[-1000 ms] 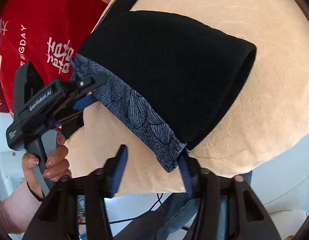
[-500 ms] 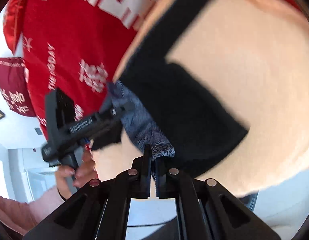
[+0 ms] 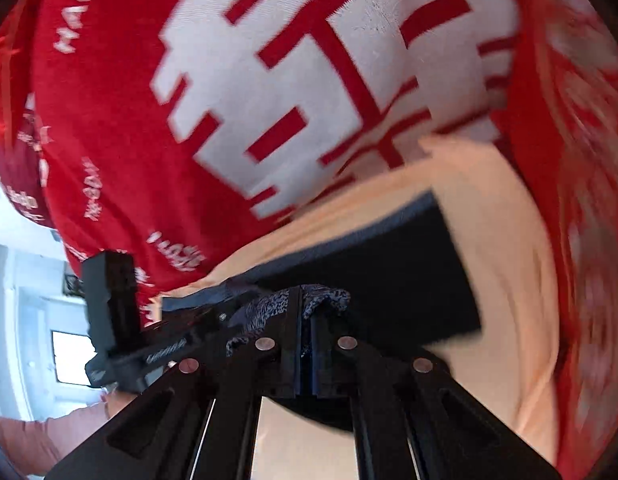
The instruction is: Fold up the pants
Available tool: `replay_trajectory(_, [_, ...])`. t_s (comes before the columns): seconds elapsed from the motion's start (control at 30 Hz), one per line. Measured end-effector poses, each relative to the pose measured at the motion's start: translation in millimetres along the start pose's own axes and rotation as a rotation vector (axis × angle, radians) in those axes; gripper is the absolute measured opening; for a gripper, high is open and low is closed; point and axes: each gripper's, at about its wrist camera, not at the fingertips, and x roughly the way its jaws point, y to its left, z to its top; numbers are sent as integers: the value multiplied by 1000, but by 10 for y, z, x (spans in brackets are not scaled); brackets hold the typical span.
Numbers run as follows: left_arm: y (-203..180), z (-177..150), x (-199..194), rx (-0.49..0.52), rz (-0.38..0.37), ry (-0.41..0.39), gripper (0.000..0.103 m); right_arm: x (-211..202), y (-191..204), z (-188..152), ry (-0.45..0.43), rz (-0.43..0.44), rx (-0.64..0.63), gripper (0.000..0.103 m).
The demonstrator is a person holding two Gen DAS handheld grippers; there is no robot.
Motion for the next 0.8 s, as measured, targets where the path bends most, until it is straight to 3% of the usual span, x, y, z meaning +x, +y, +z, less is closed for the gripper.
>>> replay_trajectory(0.13, [39, 119, 85, -19, 16, 47, 11, 320, -202, 359, 58, -42, -22, 3])
replay_trajectory(0.17, [35, 98, 51, -12, 29, 43, 16, 399, -238, 418, 70, -54, -23, 3])
replay_trajectory(0.3, [57, 90, -221, 24, 87, -7, 16, 549, -351, 548, 99, -153, 10, 6])
replay_trajectory(0.33, [91, 76, -285, 32, 116, -17, 16, 541, -375, 569, 96, -181, 13, 10])
replay_trajectory(0.43, [223, 3, -312, 41, 206, -11, 16, 492, -409, 556, 94, -173, 24, 11])
replay_trajectory(0.6, [559, -242, -31, -7, 322, 62, 16, 449, -185, 452, 89, -228, -105, 15])
replay_trajectory(0.7, [662, -394, 186, 8, 417, 82, 16, 477, -224, 542, 104, -210, -58, 17])
replay_trajectory(0.77, [693, -465, 244, 3, 416, 65, 19, 497, -328, 568, 116, -168, 12, 29])
replay_trajectory(0.8, [675, -477, 245, 11, 431, 55, 20, 507, -392, 558, 128, -146, 51, 53])
